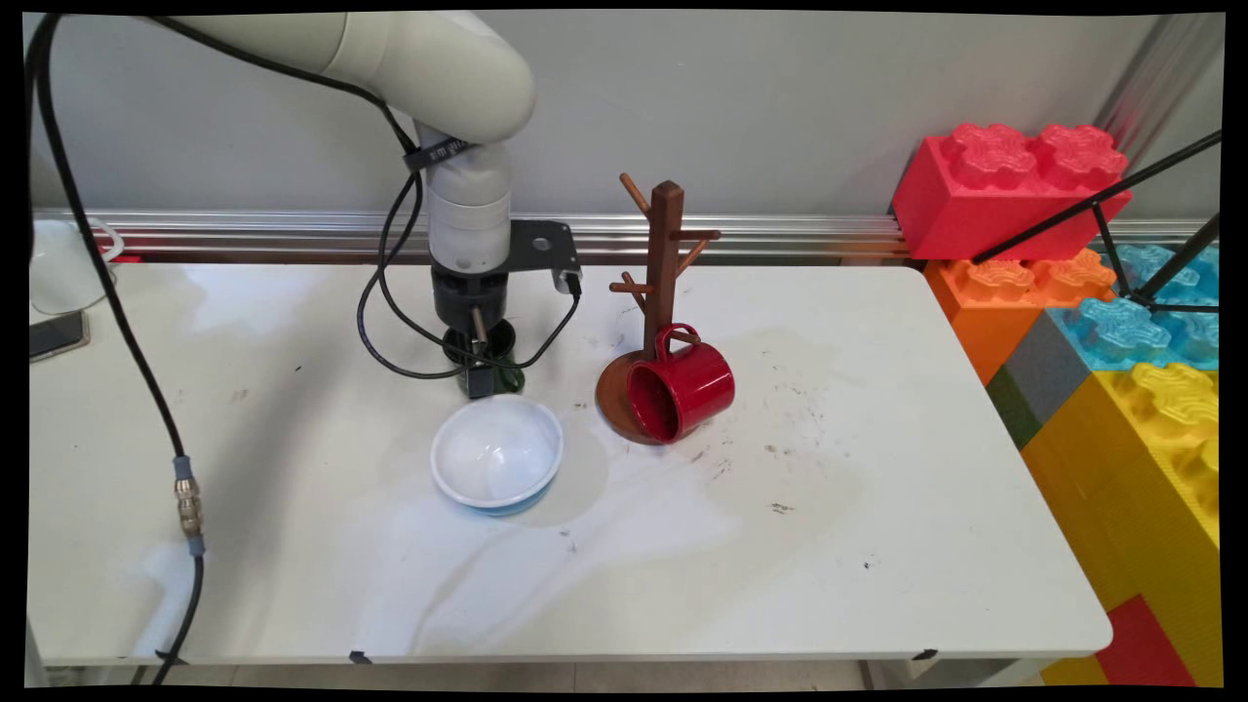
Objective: Place the picked object on the table
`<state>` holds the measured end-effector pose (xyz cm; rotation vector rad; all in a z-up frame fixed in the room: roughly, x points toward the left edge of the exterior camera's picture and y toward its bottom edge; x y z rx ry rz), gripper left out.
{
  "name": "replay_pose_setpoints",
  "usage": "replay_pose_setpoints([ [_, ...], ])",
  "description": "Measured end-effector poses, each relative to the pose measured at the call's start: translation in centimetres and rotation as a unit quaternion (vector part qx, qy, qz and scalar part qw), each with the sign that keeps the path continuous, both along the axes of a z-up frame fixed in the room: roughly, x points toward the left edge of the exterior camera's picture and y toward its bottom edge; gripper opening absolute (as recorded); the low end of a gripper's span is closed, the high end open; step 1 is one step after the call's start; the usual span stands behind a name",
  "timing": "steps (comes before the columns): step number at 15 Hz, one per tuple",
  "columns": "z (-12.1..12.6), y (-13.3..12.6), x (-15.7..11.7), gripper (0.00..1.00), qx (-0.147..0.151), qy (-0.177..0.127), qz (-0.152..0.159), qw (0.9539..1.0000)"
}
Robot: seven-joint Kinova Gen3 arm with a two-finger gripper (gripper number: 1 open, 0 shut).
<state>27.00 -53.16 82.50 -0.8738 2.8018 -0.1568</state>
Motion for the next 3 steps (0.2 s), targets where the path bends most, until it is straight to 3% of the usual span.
replay_pose_setpoints([
  [3,0.40,-0.19,0.07,1.00,-0.005,0.003,0.002,1.0000],
])
